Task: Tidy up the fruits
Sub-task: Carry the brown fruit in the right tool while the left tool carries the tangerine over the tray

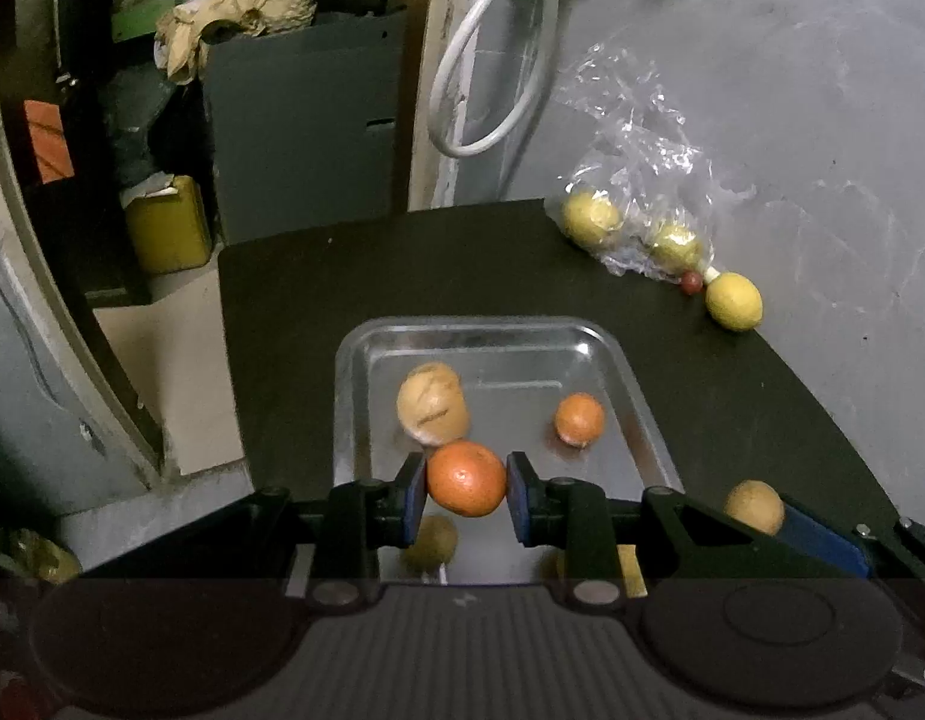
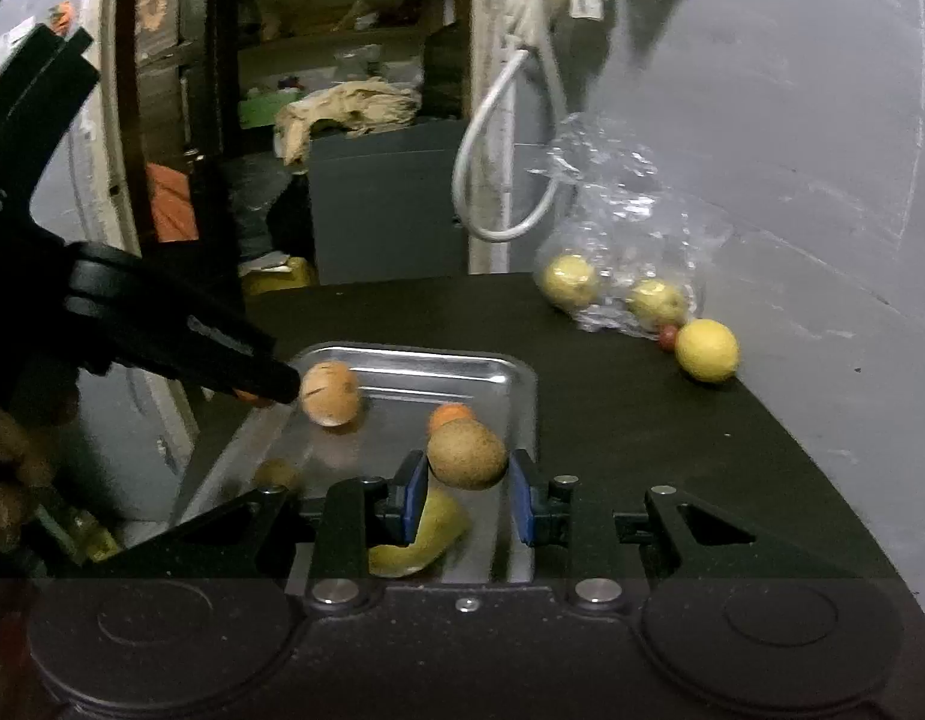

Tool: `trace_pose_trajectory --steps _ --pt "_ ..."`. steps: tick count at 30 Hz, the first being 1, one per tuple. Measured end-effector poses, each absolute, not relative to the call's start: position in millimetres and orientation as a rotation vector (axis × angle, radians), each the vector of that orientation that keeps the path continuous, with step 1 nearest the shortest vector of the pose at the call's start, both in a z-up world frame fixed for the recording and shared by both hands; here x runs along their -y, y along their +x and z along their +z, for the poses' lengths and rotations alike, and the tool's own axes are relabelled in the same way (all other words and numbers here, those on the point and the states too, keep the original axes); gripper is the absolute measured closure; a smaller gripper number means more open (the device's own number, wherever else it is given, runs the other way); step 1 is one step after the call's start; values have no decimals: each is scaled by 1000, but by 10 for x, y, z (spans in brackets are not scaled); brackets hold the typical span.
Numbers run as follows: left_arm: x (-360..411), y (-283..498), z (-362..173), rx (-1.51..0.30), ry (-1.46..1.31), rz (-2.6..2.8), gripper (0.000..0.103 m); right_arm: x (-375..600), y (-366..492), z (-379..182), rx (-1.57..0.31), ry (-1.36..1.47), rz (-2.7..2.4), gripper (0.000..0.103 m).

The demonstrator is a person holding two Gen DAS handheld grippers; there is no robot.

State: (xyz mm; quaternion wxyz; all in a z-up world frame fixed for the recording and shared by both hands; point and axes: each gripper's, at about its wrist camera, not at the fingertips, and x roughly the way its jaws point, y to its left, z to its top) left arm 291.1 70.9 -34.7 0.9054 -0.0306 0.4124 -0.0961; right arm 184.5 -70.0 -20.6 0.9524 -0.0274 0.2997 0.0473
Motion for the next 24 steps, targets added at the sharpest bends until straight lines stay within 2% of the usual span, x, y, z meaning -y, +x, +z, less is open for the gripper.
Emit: trace_pose_trajectory --steps 24 --pt "-973 2374 -682 -902 -173 -167 72 365 1477 -467 -682 -198 203 72"
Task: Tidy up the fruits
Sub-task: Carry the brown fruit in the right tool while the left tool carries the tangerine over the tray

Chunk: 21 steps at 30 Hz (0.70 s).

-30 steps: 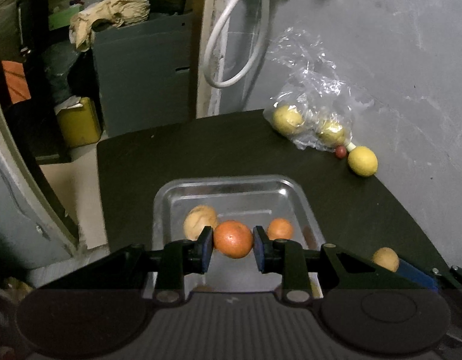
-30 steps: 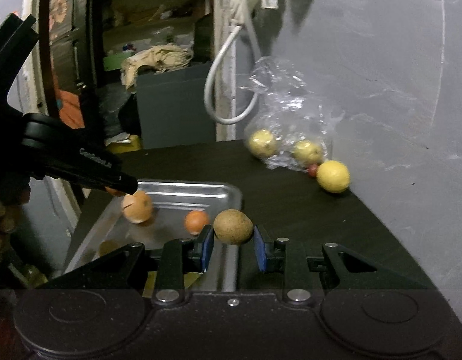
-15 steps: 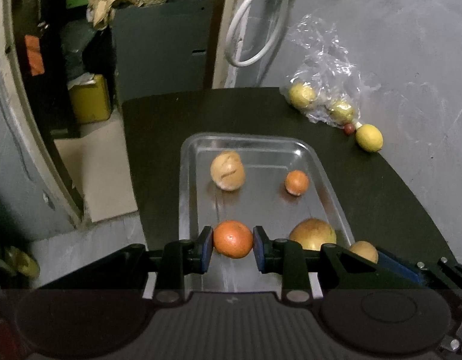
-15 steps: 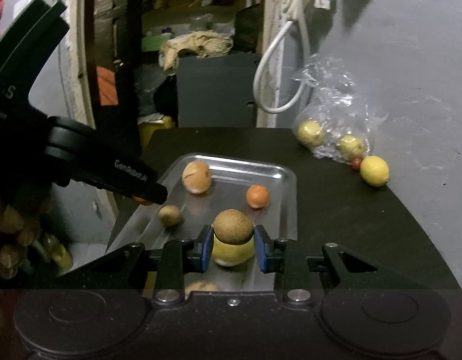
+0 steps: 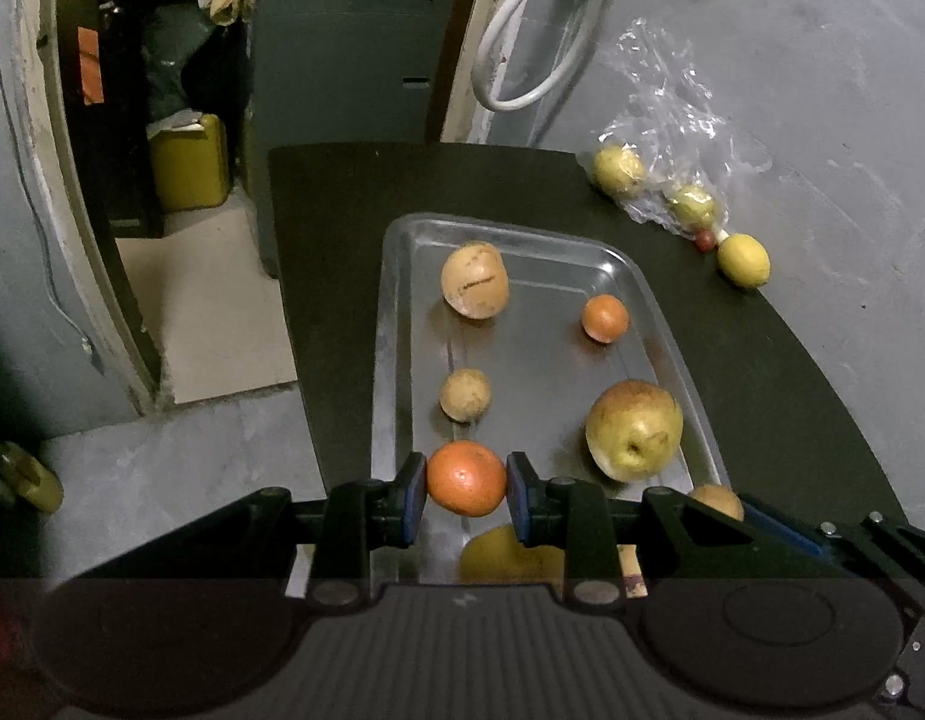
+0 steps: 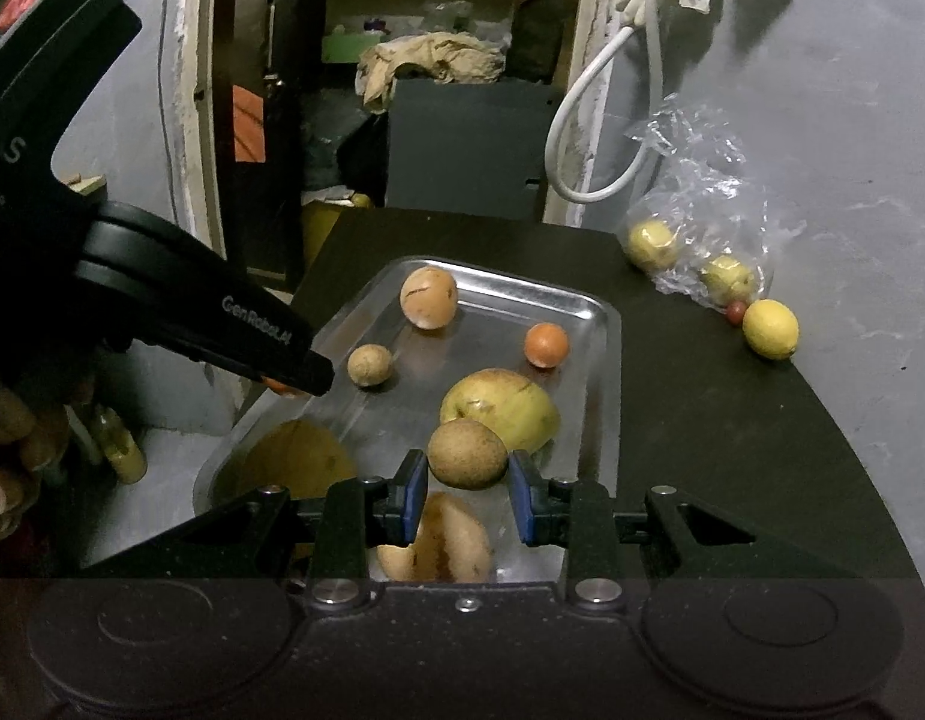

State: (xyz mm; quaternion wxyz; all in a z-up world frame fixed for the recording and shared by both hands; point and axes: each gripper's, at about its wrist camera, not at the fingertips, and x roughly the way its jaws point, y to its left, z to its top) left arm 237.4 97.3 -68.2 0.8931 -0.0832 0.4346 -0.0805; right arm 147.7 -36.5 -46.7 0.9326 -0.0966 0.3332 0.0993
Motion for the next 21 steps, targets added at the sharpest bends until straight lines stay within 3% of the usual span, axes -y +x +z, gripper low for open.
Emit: trace_pose_trajectory --steps 21 --pt "-1094 2297 -771 -899 -200 -166 71 253 1468 -583 -711 -220 221 72"
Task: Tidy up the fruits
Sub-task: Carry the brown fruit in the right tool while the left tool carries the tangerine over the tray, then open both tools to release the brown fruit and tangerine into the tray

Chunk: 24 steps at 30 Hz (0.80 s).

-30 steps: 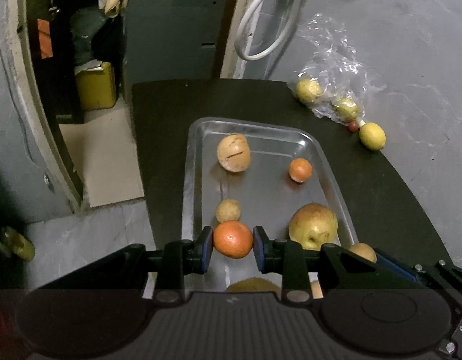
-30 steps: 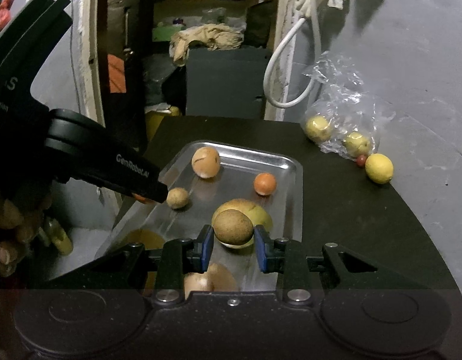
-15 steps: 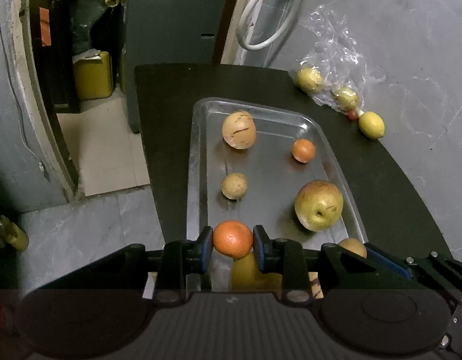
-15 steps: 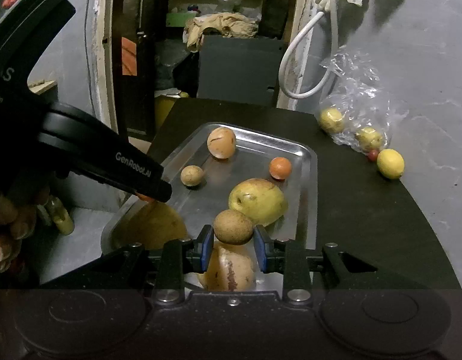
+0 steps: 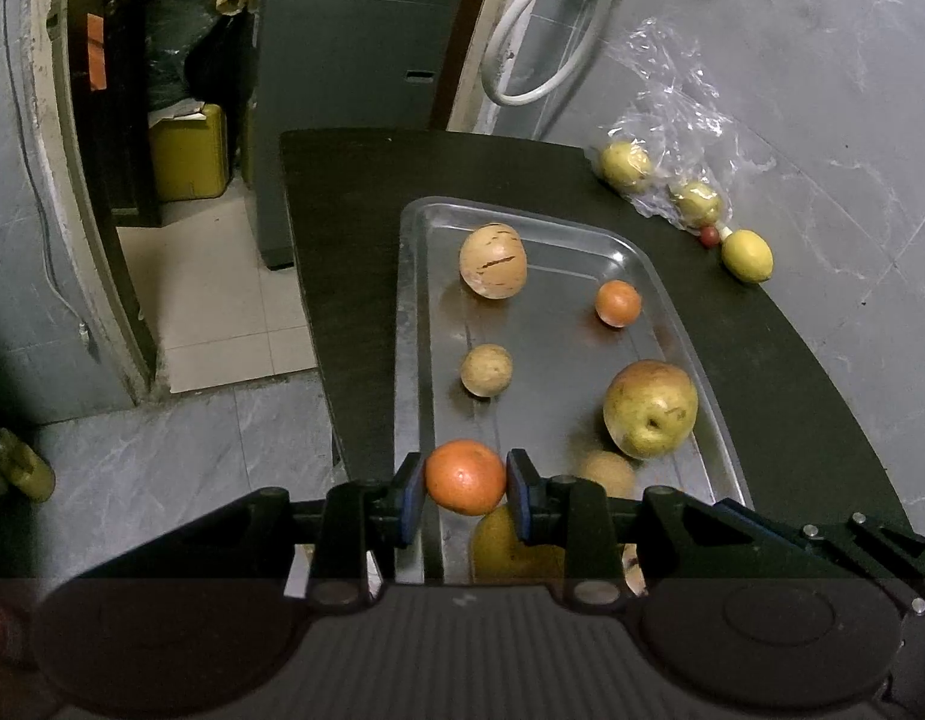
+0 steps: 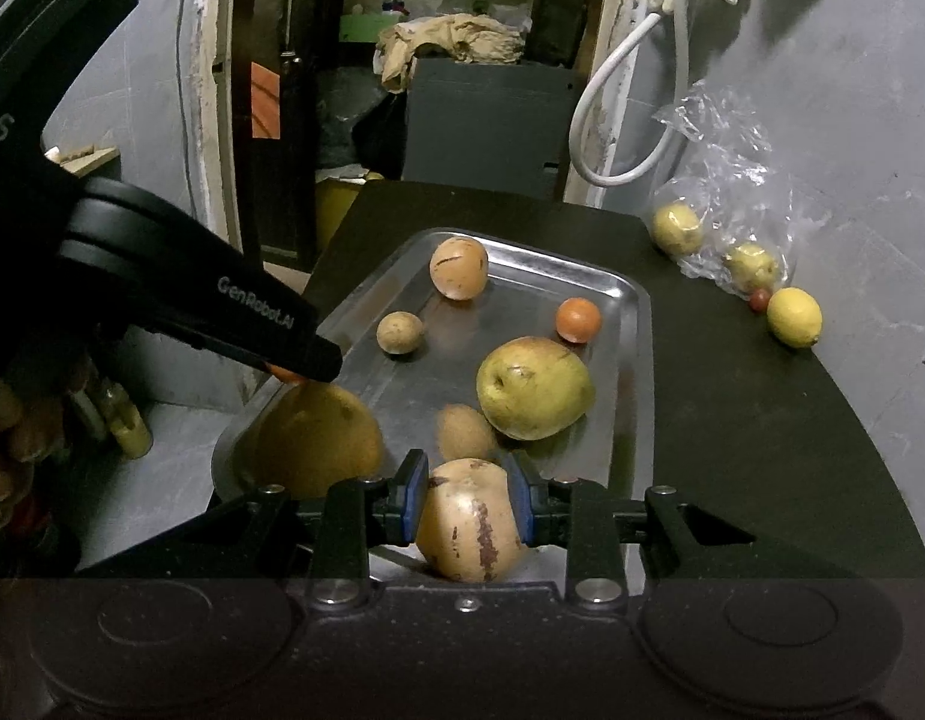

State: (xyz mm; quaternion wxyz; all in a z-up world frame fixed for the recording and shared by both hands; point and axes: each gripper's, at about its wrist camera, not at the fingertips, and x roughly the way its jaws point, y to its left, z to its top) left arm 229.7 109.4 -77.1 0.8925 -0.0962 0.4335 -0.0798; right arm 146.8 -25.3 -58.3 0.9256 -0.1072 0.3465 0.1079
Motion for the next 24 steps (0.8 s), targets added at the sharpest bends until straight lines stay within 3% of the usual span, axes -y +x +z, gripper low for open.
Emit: trace_pose_trajectory --steps 10,16,19,21,24 --pt "-1083 2317 -778 -905 -208 -165 70 252 1464 -584 -713 -219 221 72" --pt "-1091 2320 -772 -909 -217 -148 54 268 1463 -587 -716 -213 222 69" --pt "-1106 2308 -760 -914 -228 -131 39 281 1462 -587 -720 -208 219 58" --pt "-1119 2286 -739 -919 -248 -125 23 297 1451 -580 -719 -194 221 45" --pt "-1128 2233 -718 -921 -263 -122 16 328 1429 -559 -709 -174 226 29"
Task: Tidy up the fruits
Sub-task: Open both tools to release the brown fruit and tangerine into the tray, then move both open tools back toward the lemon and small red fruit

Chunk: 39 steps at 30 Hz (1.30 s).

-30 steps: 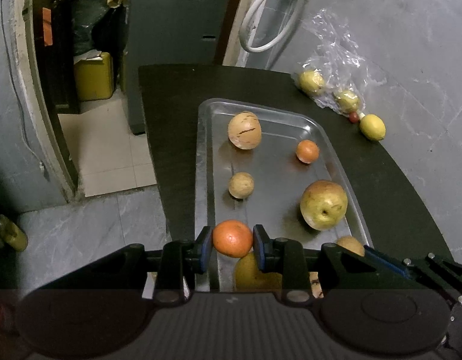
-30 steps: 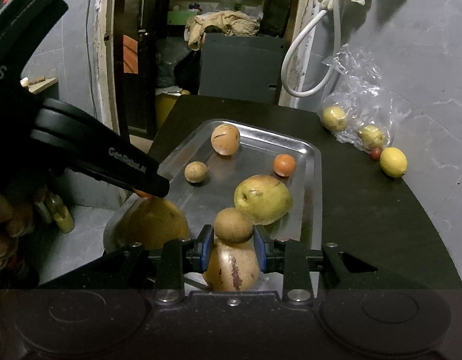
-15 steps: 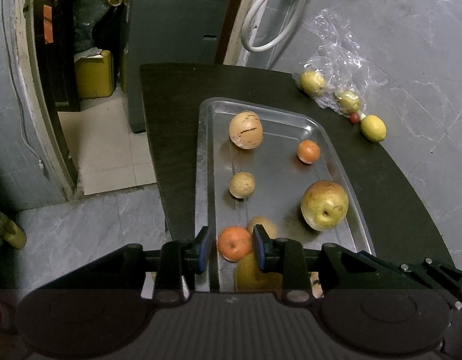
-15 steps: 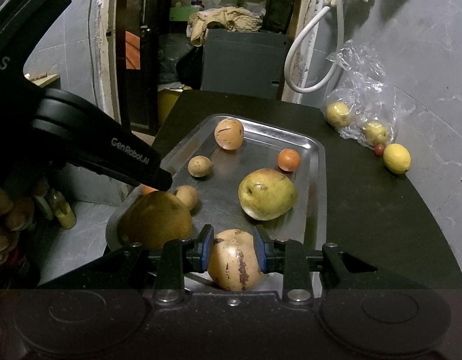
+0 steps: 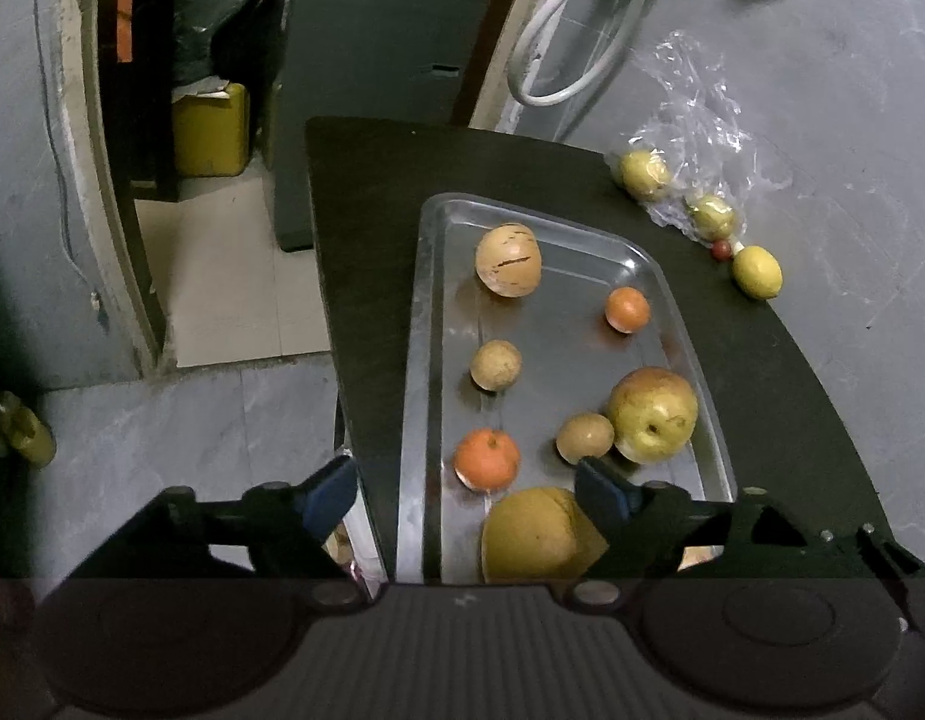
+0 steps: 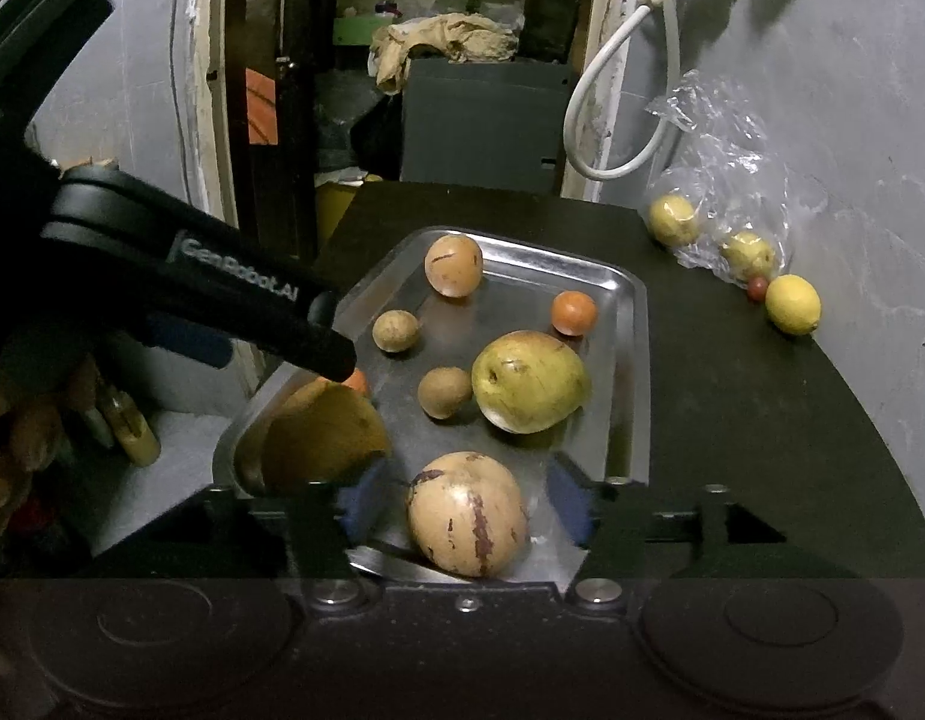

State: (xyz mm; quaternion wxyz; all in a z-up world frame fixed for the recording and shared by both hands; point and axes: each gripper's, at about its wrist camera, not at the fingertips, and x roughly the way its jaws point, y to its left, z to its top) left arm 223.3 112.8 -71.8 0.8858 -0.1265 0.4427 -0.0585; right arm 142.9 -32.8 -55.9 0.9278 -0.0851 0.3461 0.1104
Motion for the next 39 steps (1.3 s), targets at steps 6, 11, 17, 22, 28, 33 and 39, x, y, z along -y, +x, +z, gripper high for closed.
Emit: trace_pose_trajectory --steps 6,11,17,22,28,33,39 --pt "-1108 2106 -684 -921 -254 -98 4 351 1384 -545 -714 -145 251 6" --pt "-1101 1987 -632 -903 -226 -95 1 409 1316 -516 -721 -117 285 1" --pt "-1037 1867 -621 -920 -175 -118 1 538 1213 -501 -740 -108 274 1" --pt "-915 1753 -633 -941 -127 -162 1 712 1166 -505 -776 -77 234 1" --pt "-741 1701 -656 -960 -81 -212 1 968 1123 -520 -806 -36 143 1" --pt "-616 1699 -671 -981 -69 -257 1 1131 1109 -536 -808 -15 47 1" --pt "-433 1724 -701 -1015 -62 -313 1 1286 1132 -593 -822 -17 -35 1"
